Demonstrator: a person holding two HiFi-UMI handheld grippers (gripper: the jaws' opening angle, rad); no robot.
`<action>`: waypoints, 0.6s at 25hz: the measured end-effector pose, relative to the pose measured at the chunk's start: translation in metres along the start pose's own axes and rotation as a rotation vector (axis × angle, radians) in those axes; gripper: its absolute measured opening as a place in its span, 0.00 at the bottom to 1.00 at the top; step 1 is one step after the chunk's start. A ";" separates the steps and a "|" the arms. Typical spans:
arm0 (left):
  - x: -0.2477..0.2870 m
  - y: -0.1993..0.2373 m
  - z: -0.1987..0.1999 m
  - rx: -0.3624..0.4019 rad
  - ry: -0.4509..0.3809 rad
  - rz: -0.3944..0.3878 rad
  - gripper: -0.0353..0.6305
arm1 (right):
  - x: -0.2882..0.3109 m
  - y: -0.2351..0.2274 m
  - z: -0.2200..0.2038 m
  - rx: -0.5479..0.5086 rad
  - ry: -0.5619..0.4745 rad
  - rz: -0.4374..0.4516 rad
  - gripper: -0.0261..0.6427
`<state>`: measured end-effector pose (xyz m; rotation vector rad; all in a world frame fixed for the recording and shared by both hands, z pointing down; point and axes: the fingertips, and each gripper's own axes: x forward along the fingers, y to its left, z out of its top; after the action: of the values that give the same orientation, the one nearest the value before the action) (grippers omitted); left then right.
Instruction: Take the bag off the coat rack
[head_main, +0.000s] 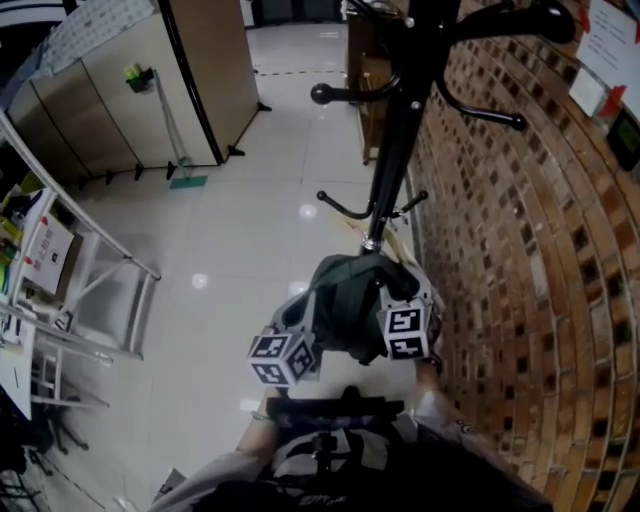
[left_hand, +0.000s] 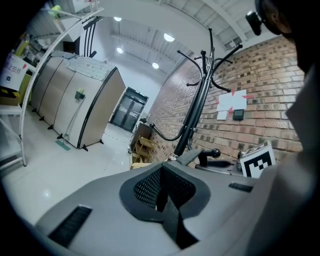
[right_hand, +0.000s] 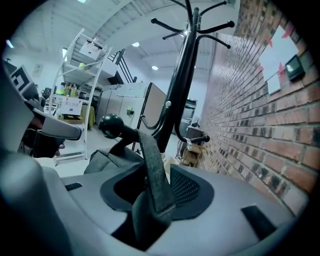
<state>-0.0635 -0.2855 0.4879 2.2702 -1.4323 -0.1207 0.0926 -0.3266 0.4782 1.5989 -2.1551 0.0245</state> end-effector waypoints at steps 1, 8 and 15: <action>0.001 0.003 0.001 -0.003 -0.004 0.009 0.06 | 0.003 -0.001 -0.001 -0.010 0.010 0.002 0.28; 0.005 0.014 0.005 -0.014 -0.012 0.042 0.06 | 0.015 -0.004 -0.001 0.058 -0.030 0.043 0.27; 0.009 0.018 0.004 -0.019 -0.010 0.061 0.06 | 0.012 -0.002 0.006 0.091 -0.053 0.096 0.17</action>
<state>-0.0756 -0.3007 0.4932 2.2115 -1.4972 -0.1266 0.0898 -0.3403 0.4764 1.5609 -2.3005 0.1132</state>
